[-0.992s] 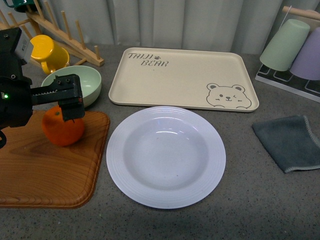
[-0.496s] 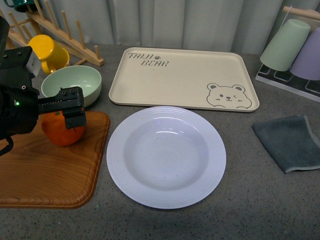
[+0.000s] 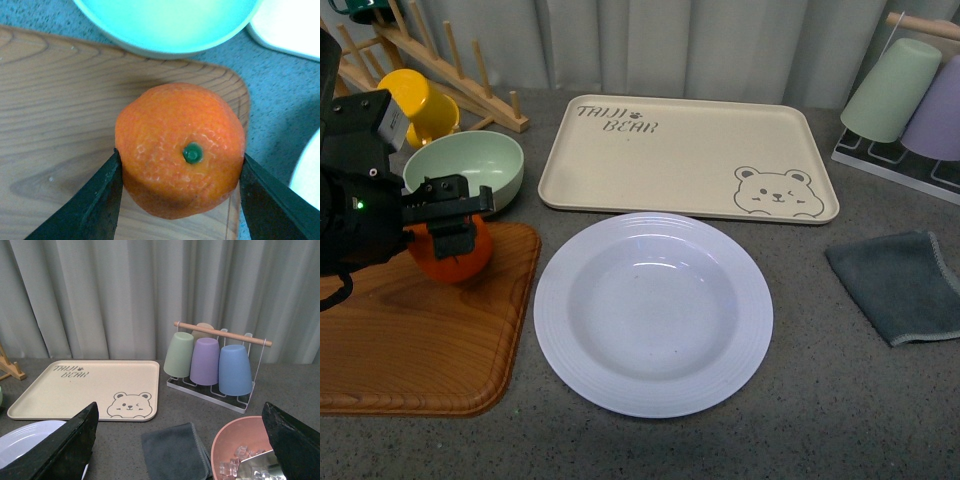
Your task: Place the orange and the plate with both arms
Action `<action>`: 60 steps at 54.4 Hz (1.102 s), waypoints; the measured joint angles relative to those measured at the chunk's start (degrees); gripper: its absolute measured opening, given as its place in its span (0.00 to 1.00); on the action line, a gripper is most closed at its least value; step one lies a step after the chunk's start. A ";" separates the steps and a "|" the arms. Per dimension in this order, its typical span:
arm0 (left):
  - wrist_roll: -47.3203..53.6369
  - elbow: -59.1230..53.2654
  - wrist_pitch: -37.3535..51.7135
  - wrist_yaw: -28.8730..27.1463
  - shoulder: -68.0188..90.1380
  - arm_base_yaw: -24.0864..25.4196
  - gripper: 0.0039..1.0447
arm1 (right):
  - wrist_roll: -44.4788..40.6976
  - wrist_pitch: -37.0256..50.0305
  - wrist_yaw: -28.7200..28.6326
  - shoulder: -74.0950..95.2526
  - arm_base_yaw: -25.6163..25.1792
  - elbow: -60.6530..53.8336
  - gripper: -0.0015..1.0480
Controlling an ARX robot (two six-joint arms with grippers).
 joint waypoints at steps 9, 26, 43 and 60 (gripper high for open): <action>-1.25 1.03 -0.81 0.31 -2.95 -5.31 0.56 | 0.00 0.00 -0.02 0.00 0.00 0.00 0.91; -5.09 4.66 -1.49 0.28 -0.39 -16.15 0.55 | 0.00 0.00 0.00 0.00 0.00 0.00 0.91; -6.19 5.88 -3.45 0.04 3.45 -19.28 0.55 | 0.00 0.00 0.00 0.00 0.00 0.00 0.91; -6.14 5.95 -5.66 -0.09 4.07 -20.85 0.55 | 0.00 0.00 0.00 0.00 0.00 0.00 0.91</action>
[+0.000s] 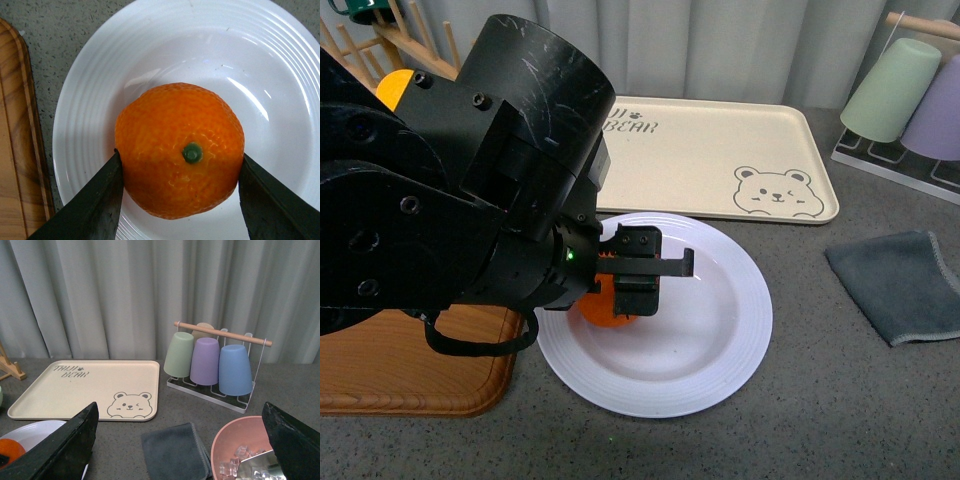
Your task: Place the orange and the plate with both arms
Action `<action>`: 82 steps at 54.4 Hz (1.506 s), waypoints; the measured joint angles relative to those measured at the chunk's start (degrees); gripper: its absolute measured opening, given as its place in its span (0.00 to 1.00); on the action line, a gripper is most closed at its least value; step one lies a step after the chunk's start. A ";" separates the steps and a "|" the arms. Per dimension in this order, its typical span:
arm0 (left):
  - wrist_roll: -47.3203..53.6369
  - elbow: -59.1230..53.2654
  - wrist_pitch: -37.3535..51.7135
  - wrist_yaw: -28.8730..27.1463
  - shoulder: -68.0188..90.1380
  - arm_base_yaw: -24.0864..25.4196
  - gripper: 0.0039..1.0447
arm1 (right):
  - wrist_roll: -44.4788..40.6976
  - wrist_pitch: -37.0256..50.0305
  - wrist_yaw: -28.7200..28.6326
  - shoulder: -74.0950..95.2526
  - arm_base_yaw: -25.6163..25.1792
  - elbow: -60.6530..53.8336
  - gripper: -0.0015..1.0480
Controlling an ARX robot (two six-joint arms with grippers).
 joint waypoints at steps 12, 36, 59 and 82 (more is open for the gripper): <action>-0.09 0.00 -0.83 0.13 0.33 -0.61 0.55 | 0.00 0.00 0.00 0.00 0.00 0.00 0.91; -0.35 -0.17 -0.70 -2.80 -3.61 -0.59 0.96 | 0.00 0.00 -0.02 0.00 0.00 0.00 0.91; 0.31 -9.16 3.37 -6.56 -19.28 4.63 0.94 | 0.00 0.00 -0.02 0.00 0.02 0.00 0.91; 13.90 -37.64 47.04 -5.05 -29.22 20.52 0.70 | 0.00 0.02 -0.02 0.00 0.00 0.00 0.91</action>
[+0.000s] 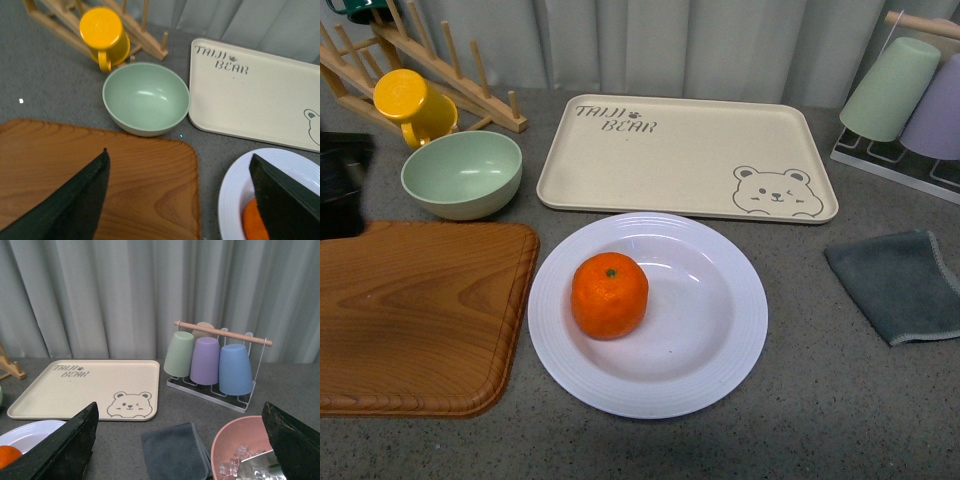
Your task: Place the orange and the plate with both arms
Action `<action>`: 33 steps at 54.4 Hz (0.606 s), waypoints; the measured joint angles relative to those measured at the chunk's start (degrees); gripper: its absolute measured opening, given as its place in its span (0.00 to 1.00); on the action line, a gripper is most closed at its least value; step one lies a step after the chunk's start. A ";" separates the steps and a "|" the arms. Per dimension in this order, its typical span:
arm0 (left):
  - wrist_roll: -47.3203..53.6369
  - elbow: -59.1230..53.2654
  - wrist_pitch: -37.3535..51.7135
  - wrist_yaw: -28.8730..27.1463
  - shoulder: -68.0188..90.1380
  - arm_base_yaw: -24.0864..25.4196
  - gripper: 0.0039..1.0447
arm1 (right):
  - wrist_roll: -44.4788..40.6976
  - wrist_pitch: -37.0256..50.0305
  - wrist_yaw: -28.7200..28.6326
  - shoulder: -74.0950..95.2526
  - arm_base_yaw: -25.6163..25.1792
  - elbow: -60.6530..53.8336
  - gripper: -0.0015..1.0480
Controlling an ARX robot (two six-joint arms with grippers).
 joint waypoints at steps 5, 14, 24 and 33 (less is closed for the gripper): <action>4.35 -5.42 7.08 3.63 -8.96 5.03 0.49 | 0.00 -0.02 0.13 0.02 0.02 0.00 0.91; 6.21 -7.91 -4.96 8.70 -22.45 9.42 0.16 | 0.00 0.00 0.02 0.00 0.00 0.00 0.91; 6.69 -9.77 -12.04 9.03 -32.76 10.40 0.04 | 0.00 0.00 0.02 0.00 0.02 0.00 0.91; 6.80 -11.08 -18.14 9.03 -40.00 10.40 0.04 | 0.00 0.00 0.02 0.00 0.02 0.00 0.91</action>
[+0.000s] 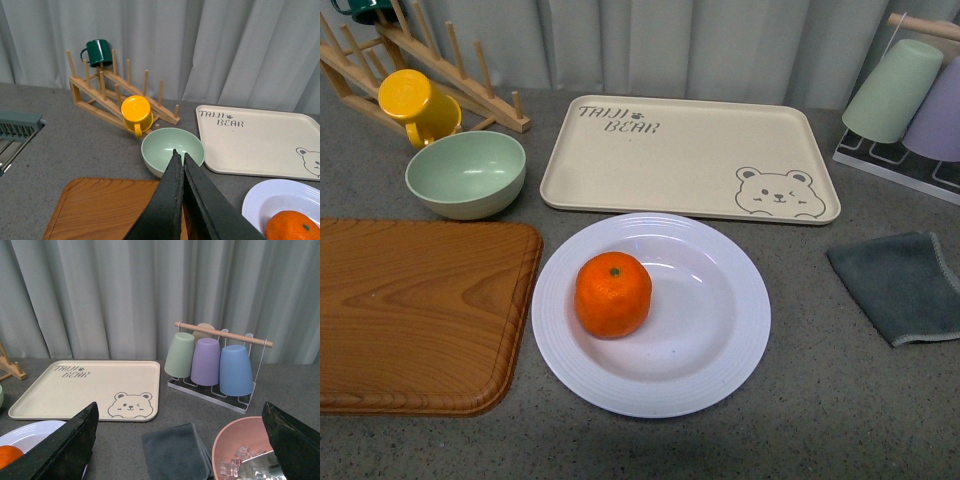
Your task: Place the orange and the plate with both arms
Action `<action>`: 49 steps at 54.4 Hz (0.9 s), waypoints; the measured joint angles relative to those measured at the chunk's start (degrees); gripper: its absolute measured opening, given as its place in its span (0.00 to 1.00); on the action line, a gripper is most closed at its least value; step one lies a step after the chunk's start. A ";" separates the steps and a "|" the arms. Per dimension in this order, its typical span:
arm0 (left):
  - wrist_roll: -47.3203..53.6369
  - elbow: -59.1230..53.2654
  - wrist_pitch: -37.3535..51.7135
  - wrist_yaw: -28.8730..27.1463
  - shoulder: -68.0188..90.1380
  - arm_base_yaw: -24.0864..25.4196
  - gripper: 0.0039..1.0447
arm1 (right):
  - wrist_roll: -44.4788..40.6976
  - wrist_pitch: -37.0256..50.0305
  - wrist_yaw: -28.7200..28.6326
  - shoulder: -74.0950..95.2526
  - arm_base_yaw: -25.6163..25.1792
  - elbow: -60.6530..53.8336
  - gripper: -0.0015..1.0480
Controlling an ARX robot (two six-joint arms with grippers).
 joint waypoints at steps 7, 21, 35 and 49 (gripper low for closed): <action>0.02 -0.11 -4.50 0.00 -5.31 0.00 0.04 | 0.00 0.00 0.00 0.00 -0.02 0.00 0.91; 0.02 -0.15 -13.40 0.00 -15.10 0.00 0.04 | 0.00 0.00 0.00 0.00 0.00 0.00 0.91; 0.02 -0.17 -21.59 0.00 -23.74 0.00 0.04 | 0.00 0.00 0.00 0.00 0.00 0.00 0.91; 0.02 -0.17 -27.47 0.00 -29.75 0.00 0.04 | 0.00 0.00 0.02 0.00 -0.02 0.00 0.91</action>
